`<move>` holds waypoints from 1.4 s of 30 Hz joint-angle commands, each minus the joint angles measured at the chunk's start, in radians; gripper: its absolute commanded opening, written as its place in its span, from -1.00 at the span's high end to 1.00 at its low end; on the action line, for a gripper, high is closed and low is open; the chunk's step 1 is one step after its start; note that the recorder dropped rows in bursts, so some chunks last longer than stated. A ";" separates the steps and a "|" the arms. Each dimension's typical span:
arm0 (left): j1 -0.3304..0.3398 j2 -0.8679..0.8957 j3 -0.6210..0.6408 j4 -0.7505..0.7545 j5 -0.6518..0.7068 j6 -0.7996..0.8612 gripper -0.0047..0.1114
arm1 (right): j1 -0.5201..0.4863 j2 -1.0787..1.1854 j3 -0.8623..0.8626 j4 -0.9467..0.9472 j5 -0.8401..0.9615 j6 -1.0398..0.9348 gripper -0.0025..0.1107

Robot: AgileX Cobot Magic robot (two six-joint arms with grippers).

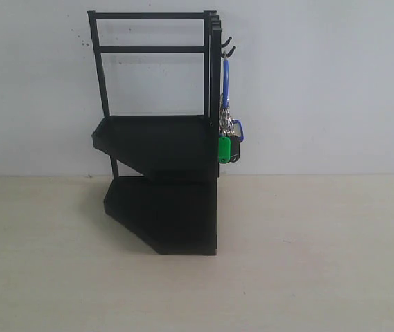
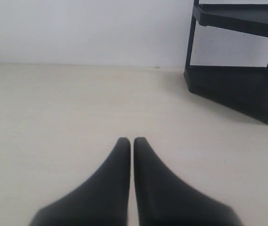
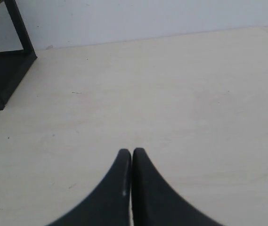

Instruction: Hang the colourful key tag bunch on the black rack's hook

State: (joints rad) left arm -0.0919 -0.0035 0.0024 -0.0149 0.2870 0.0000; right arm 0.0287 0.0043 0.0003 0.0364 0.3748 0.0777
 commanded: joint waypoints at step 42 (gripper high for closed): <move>0.002 0.004 -0.002 -0.003 -0.002 0.000 0.84 | 0.002 -0.004 0.000 0.003 -0.019 -0.009 0.96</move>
State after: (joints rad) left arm -0.0919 -0.0035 0.0024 -0.0149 0.2870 0.0000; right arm 0.0304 0.0043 0.0003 0.0364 0.3705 0.0762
